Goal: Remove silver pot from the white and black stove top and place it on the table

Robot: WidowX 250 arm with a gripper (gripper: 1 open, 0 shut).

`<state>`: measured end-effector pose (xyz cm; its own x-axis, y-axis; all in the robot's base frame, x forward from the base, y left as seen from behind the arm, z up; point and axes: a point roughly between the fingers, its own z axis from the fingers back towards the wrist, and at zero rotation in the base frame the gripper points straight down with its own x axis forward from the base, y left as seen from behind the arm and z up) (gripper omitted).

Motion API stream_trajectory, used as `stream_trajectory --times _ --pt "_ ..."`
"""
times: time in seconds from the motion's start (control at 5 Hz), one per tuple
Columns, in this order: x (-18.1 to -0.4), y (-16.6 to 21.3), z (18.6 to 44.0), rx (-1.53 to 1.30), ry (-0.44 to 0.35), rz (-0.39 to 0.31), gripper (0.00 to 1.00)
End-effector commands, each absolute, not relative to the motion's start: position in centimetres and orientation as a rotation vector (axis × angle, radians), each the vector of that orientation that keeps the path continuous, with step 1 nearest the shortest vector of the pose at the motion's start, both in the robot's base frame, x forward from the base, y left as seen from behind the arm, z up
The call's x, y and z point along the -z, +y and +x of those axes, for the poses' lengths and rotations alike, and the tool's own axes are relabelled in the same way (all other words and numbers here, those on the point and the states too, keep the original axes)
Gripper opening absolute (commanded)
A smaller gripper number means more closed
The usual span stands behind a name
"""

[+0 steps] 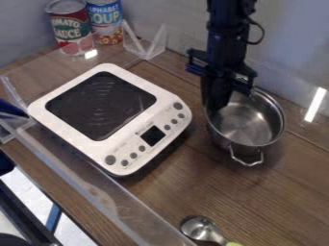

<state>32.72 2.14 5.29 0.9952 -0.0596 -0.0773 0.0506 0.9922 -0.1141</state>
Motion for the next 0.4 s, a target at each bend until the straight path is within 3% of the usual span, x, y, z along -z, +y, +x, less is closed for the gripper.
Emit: stream_trajectory --times 0.0,0.2 --pt "-6.45 1.43 33.94 0.092 0.013 -0.11 0.0" --pt "-5.89 1.25 33.96 0.117 0.011 -0.109 0.0"
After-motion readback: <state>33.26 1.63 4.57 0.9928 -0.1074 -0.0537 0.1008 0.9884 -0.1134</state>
